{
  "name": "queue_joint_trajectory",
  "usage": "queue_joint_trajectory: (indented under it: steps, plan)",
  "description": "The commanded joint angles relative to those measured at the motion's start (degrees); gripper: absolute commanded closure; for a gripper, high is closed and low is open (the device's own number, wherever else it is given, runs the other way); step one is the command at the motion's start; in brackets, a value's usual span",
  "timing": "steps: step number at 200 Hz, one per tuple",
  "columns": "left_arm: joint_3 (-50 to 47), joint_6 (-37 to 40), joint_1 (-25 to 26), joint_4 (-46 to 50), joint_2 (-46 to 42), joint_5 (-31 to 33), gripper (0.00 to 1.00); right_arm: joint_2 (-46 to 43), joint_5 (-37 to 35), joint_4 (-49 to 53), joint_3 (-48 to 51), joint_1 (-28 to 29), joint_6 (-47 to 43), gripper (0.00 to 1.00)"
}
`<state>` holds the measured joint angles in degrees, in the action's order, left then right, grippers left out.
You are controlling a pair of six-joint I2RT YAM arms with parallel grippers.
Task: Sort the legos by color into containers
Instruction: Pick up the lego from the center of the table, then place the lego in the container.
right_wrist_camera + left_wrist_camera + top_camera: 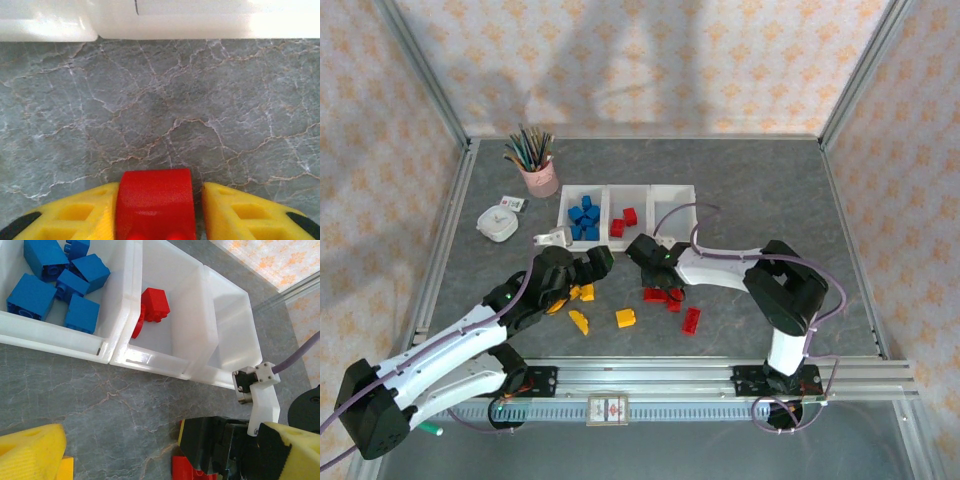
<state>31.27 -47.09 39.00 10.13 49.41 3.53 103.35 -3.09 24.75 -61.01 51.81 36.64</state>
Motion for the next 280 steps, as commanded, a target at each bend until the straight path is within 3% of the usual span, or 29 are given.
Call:
queue_joint_trajectory:
  steps: [1, 49, 108, 180, 213, 232, 251, 280]
  plan:
    - [-0.94, -0.68, 0.20, 1.06, 0.16, 1.44, 0.01, 1.39, -1.35, 1.66, -0.63, 0.22, -1.41, 0.60]
    - [-0.60, -0.72, 0.11, 1.02, 0.09, 1.30, 0.01, 0.23, -1.39, 1.70, -3.03, 0.15, -3.31, 0.73]
    - [1.37, 1.05, -3.22, 3.71, -1.49, 0.95, 0.01, -5.62, -3.58, 3.12, -8.70, -0.33, -6.59, 0.74]
    - [3.47, 4.17, -11.18, 3.02, -0.72, -1.86, 0.01, 7.46, -4.04, 0.32, -26.98, -6.69, -15.04, 0.73]
    - [4.06, 5.12, -12.82, 1.14, 1.51, -3.14, 0.01, 14.43, -4.25, 0.89, -34.17, -7.95, -18.12, 0.69]
    - [4.40, 5.41, -13.32, 0.37, 2.70, -3.95, 0.01, 16.63, -5.07, 1.82, -37.21, -8.04, -19.18, 0.62]
    - [5.12, 5.68, -13.43, 0.37, 3.63, -4.57, 0.01, 16.40, -4.13, 1.75, -37.99, -8.04, -19.50, 0.53]
    - [5.74, 6.04, -13.44, 0.60, 3.36, -4.93, 0.01, 13.60, -3.14, 1.35, -35.79, -7.96, -19.70, 0.49]
